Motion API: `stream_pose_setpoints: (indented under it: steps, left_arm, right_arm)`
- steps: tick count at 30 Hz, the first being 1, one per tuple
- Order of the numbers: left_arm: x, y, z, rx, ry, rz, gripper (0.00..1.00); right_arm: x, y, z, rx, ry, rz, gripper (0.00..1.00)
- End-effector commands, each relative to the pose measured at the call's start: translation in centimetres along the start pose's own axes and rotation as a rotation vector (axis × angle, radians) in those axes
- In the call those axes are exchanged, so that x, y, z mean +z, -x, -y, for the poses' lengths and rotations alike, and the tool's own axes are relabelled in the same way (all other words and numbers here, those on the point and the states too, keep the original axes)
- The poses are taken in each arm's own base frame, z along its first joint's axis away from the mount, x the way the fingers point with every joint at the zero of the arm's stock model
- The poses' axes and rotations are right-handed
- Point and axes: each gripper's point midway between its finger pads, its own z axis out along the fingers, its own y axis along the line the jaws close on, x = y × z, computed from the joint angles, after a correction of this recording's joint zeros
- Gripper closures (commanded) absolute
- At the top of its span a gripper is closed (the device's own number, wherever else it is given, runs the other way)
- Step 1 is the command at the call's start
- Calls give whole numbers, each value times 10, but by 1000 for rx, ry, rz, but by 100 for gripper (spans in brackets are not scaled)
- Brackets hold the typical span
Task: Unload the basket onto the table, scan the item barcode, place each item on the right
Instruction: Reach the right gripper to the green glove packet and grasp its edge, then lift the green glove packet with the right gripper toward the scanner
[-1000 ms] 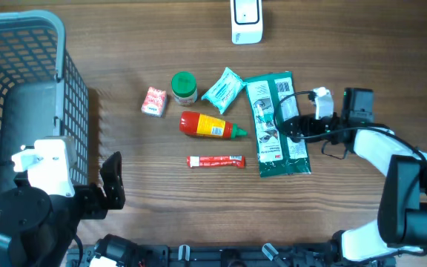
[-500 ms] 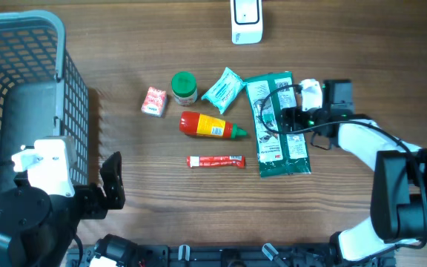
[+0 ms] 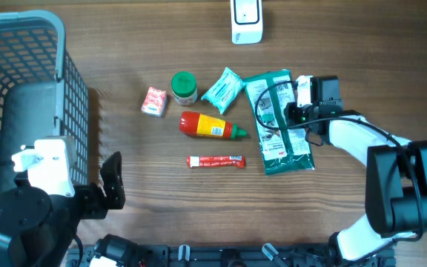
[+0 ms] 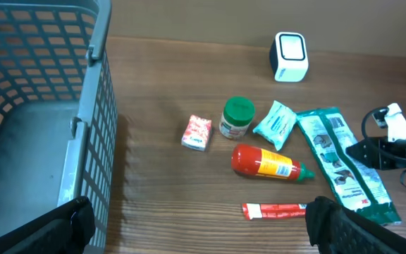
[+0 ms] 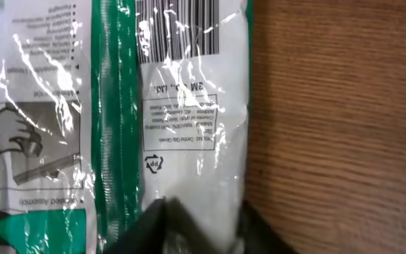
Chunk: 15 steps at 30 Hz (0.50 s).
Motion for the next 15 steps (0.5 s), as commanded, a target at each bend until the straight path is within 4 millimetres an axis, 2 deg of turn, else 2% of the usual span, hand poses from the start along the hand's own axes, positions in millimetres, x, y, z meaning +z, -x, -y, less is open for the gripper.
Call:
stream_pose_setpoints:
  steps: [1, 5, 8, 10, 12, 14, 15]
  left_arm:
    - [1, 0, 2, 10, -10, -3, 0]
    - [1, 0, 2, 11, -10, -3, 0]
    - [1, 0, 2, 10, -10, -3, 0]
    - [1, 0, 2, 10, -10, -3, 0]
    - [1, 0, 2, 10, -10, -3, 0]
    - [1, 0, 2, 10, -10, -3, 0]
    - [1, 0, 2, 11, -10, -3, 0]
  right_arm:
    - [33, -126, -11, 106, 77, -359, 96]
    - [33, -121, -12, 105, 87, -344, 96]
    - [28, -105, -14, 106, 92, -313, 96]
    - [20, -86, -16, 95, 96, -270, 96]
    - [5, -57, -19, 66, 100, -196, 96]
    - [-23, -18, -24, -18, 106, -87, 96]
    - [-33, -8, -26, -44, 107, -58, 96]
